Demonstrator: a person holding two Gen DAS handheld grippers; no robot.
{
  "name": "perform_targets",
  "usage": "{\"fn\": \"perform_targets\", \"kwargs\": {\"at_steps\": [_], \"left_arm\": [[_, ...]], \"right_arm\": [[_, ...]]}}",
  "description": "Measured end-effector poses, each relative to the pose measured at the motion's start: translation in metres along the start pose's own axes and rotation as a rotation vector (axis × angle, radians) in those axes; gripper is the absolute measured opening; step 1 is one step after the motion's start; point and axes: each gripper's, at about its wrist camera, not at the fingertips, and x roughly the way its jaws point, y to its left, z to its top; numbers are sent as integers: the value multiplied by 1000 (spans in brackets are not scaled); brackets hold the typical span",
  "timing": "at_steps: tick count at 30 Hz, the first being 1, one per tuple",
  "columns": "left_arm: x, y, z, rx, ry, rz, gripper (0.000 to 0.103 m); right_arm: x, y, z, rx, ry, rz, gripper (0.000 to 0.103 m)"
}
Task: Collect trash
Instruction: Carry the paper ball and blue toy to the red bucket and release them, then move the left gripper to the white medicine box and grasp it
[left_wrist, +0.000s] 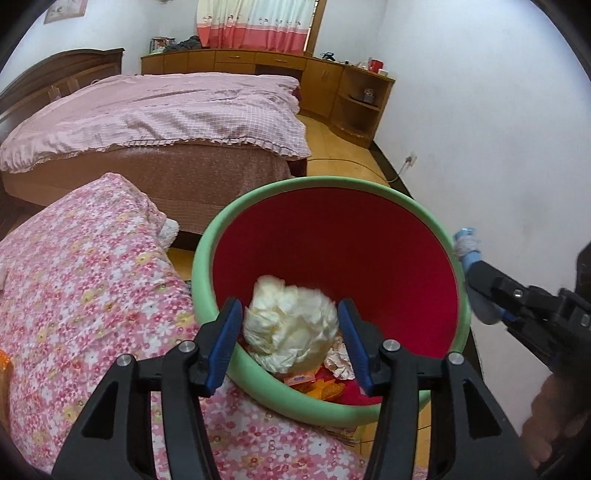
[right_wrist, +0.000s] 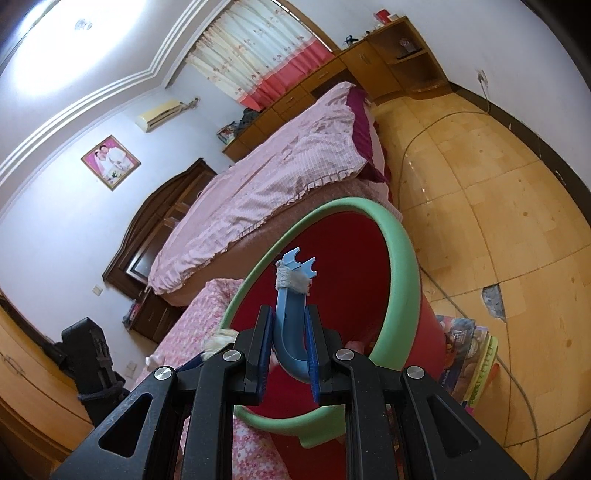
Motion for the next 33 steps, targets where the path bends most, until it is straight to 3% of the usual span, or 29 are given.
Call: {"fn": "perform_targets", "kwargs": {"at_steps": [8,17,25,33], "left_arm": [[-11,4,2,-5,-29,62,55],[-26,19,5,-75,-42,43,55],[-44,30,5,-121,-63,53,55],[-70,49,-4,-182,-87,110,55]], "right_arm": [[23,1,7,-40,32,-43,17],[40,2,19,-70,42,-106,21],[32,2,18,-63,34,-93,22],[16,14,10,-74,30,-69,22]]}}
